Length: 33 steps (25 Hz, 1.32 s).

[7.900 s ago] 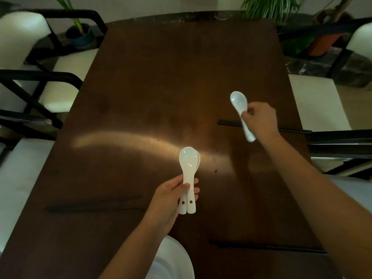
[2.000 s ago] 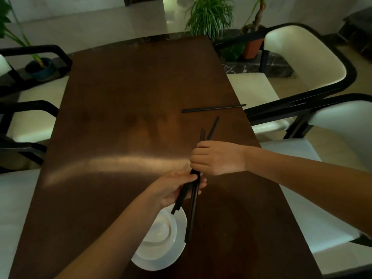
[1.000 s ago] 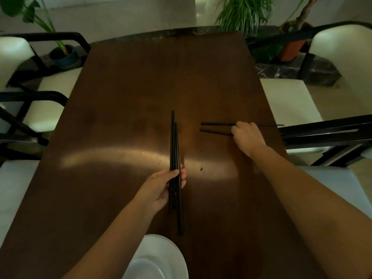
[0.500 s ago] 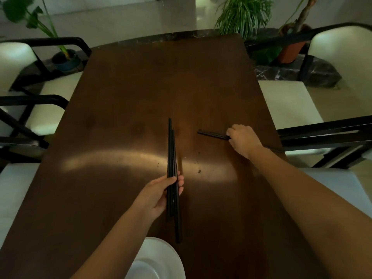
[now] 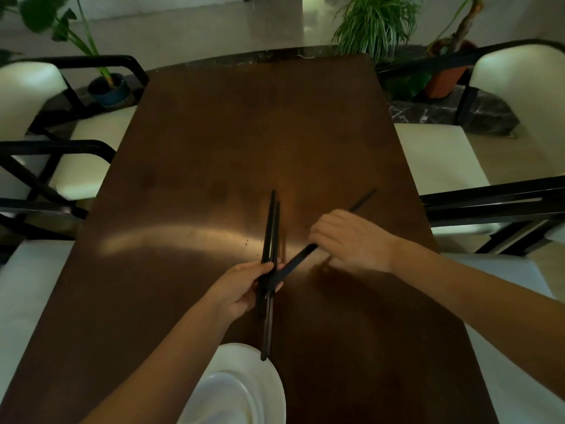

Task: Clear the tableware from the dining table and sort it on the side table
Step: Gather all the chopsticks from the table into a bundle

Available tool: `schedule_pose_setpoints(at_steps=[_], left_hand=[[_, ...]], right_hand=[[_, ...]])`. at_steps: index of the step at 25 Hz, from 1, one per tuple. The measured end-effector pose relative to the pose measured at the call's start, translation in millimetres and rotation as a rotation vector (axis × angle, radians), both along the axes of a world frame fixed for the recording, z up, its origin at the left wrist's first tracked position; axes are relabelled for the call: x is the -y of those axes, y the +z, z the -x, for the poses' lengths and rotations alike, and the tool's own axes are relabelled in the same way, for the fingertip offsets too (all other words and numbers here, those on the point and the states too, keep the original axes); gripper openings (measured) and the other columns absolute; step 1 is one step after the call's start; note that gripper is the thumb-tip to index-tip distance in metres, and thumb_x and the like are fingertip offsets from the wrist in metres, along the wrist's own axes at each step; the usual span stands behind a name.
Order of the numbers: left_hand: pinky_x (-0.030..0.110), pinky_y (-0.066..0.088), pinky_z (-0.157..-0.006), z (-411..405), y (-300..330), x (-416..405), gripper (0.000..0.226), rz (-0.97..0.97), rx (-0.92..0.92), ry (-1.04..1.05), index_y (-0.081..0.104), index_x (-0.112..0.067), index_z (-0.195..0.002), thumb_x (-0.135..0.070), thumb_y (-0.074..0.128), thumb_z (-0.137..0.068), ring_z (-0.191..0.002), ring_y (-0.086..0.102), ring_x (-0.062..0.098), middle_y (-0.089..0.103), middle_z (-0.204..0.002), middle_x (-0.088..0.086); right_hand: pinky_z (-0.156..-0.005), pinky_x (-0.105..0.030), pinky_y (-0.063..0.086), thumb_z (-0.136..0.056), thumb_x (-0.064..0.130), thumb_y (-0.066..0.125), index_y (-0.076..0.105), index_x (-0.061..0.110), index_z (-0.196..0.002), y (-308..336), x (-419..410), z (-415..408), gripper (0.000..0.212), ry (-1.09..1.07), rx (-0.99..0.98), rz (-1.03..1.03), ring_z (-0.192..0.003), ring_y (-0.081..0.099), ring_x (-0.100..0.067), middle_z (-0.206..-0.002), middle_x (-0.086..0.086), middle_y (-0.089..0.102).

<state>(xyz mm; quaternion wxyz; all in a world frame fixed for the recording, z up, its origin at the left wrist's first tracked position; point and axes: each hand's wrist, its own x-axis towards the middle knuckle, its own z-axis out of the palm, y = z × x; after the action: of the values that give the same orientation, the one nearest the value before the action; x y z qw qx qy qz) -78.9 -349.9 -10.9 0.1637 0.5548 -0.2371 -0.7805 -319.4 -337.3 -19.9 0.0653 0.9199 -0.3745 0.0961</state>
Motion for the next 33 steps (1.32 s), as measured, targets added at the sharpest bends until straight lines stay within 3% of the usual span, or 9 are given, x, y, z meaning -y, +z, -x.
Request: schedule_pose_setpoints(at_steps=[3,8,13,16,19,21,23,28,33], left_hand=[[0.026,0.055,-0.054,4.7,10.9,-7.1,0.019,0.011,-0.027,-0.146,0.068,-0.005,-0.097,-0.014,0.053,-0.091,-0.066,0.069,0.015,0.072,-0.075,0.006],[0.032,0.059,-0.07,7.7,16.2,-23.9,0.021,-0.005,-0.117,-0.124,0.065,-0.003,-0.106,-0.01,0.052,-0.091,-0.094,0.07,0.023,0.073,-0.098,0.014],[0.021,0.054,-0.054,9.9,18.3,-38.0,0.019,0.038,-0.145,-0.015,0.064,0.001,-0.101,-0.009,0.051,-0.091,-0.06,0.065,0.012,0.07,-0.072,0.008],[0.019,0.051,-0.049,9.3,20.2,-39.7,0.023,0.044,-0.203,0.081,0.06,0.004,-0.11,-0.005,0.048,-0.092,-0.055,0.06,0.01,0.069,-0.068,0.005],[0.018,0.051,-0.05,11.9,25.8,-43.0,0.022,0.067,-0.252,0.049,0.06,0.003,-0.109,-0.004,0.047,-0.092,-0.055,0.059,0.009,0.069,-0.071,0.005],[0.018,0.05,-0.05,16.4,30.6,-45.7,0.021,0.073,-0.286,0.008,0.06,0.002,-0.106,-0.003,0.045,-0.093,-0.055,0.058,0.009,0.068,-0.071,0.005],[0.018,0.051,-0.051,20.5,35.6,-48.8,0.02,0.088,-0.286,-0.052,0.062,0.0,-0.103,-0.004,0.046,-0.093,-0.057,0.058,0.009,0.067,-0.072,0.005],[0.02,0.053,-0.056,19.0,45.4,-50.9,0.026,0.078,-0.288,-0.141,0.064,0.001,-0.106,-0.015,0.054,-0.088,-0.066,0.063,0.011,0.066,-0.084,0.008],[0.04,0.053,-0.081,-1.8,34.9,-72.3,0.06,-0.124,-0.43,-0.026,0.062,-0.005,-0.119,-0.053,0.04,-0.089,-0.103,0.066,0.03,0.066,-0.116,0.017]], right_hand=[[-0.082,-0.036,0.051,-0.093,0.009,0.036,0.064,0.008,-0.102,20.9,-14.3,-29.2,0.029,0.23,-0.037,0.037,-0.093,0.063,-0.025,-0.1,-0.008,0.068],[-0.084,-0.033,0.049,-0.097,0.013,0.041,0.065,0.011,-0.097,32.9,-18.9,-40.1,0.024,0.275,-0.153,0.08,-0.088,0.062,-0.021,-0.095,-0.002,0.068],[-0.082,-0.036,0.051,-0.09,0.012,0.052,0.068,0.01,-0.095,38.8,-23.1,-50.0,0.016,0.179,0.013,0.13,-0.091,0.065,-0.024,-0.097,-0.006,0.069],[-0.088,-0.039,0.051,-0.08,0.005,0.065,0.059,0.006,-0.118,32.0,-33.2,-49.9,0.039,-0.401,0.48,0.015,-0.104,0.06,-0.026,-0.114,-0.012,0.062],[-0.087,-0.035,0.049,-0.093,0.026,0.053,0.049,0.011,-0.129,38.9,-35.4,-58.5,0.039,-1.057,1.209,-0.629,-0.098,0.058,-0.02,-0.117,-0.006,0.056],[-0.069,-0.032,0.045,-0.094,0.038,0.047,0.058,0.01,-0.112,38.4,-30.9,-68.2,0.034,-1.049,1.604,-0.992,-0.079,0.058,-0.019,-0.098,-0.007,0.063],[-0.059,-0.027,0.043,-0.095,0.037,0.046,0.06,0.008,-0.106,43.7,-28.8,-72.6,0.033,-0.925,1.882,-1.173,-0.068,0.055,-0.015,-0.086,-0.003,0.069],[-0.044,-0.015,0.04,-0.096,0.02,0.047,0.062,0.013,-0.087,63.5,-33.6,-56.3,0.019,-0.797,1.667,-1.097,-0.057,0.054,-0.008,-0.063,0.007,0.07],[-0.062,-0.028,0.043,-0.097,0.021,0.043,0.057,0.016,-0.082,93.8,-30.9,-45.0,0.021,-0.815,1.596,-0.881,-0.064,0.059,-0.013,-0.069,0.002,0.066]])
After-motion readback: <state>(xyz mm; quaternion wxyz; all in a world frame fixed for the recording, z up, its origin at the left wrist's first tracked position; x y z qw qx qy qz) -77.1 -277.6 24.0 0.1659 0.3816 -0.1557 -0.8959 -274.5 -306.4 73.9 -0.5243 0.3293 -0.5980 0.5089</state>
